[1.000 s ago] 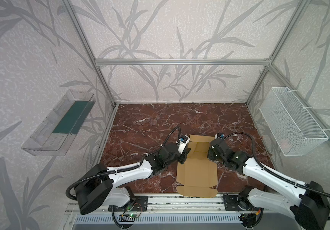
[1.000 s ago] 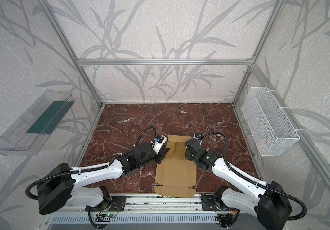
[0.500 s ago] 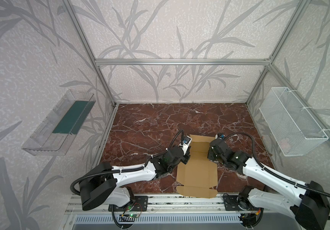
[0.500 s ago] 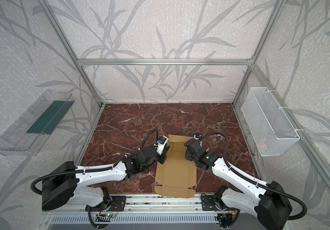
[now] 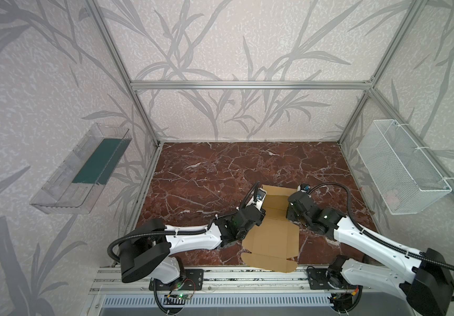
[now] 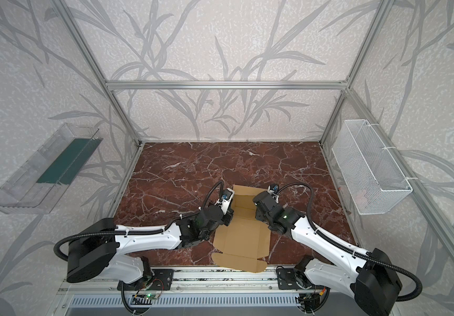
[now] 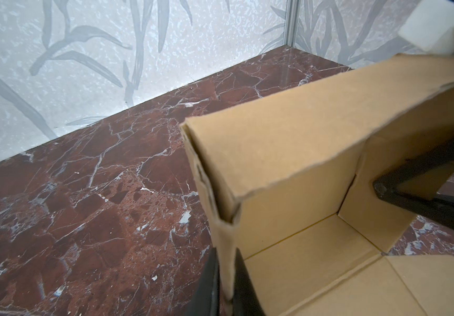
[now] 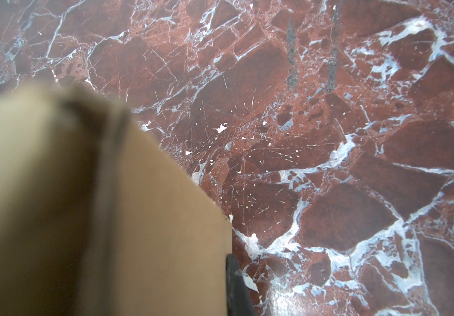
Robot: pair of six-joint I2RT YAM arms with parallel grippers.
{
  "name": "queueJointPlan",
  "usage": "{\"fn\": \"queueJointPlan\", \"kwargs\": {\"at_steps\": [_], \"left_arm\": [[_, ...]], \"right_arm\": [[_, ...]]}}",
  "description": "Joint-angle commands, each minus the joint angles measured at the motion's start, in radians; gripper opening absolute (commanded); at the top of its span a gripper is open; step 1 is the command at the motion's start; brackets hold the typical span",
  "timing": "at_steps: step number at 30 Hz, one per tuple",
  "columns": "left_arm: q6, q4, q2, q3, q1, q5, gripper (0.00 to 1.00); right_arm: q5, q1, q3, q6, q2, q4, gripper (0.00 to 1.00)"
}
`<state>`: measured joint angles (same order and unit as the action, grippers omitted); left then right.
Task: Assemble paper box
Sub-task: Press the paper box at the center of the table.
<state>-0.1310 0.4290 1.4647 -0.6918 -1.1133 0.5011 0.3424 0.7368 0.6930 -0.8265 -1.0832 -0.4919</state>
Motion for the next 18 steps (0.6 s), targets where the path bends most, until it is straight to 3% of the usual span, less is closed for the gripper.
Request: {"fn": "queueJointPlan", "kwargs": {"at_steps": [1,6,10,18], "left_arm": [[0.019,0.079,0.021,-0.042,-0.033,0.038,0.07],[0.034,0.086,0.039,-0.06,-0.069,0.095,0.0],[0.023,0.063,0.046,-0.079,-0.095,0.153,0.0],[-0.068,-0.054,0.069,-0.143,-0.179,0.419,0.0]], "right_arm": [[-0.013,0.022,0.033,0.006,-0.001,0.013,0.0],[-0.007,0.026,0.033,0.004,-0.009,0.011,0.0],[-0.004,0.026,0.034,0.005,-0.011,0.009,0.0],[0.006,0.024,0.026,0.027,-0.011,0.002,0.0]]}}
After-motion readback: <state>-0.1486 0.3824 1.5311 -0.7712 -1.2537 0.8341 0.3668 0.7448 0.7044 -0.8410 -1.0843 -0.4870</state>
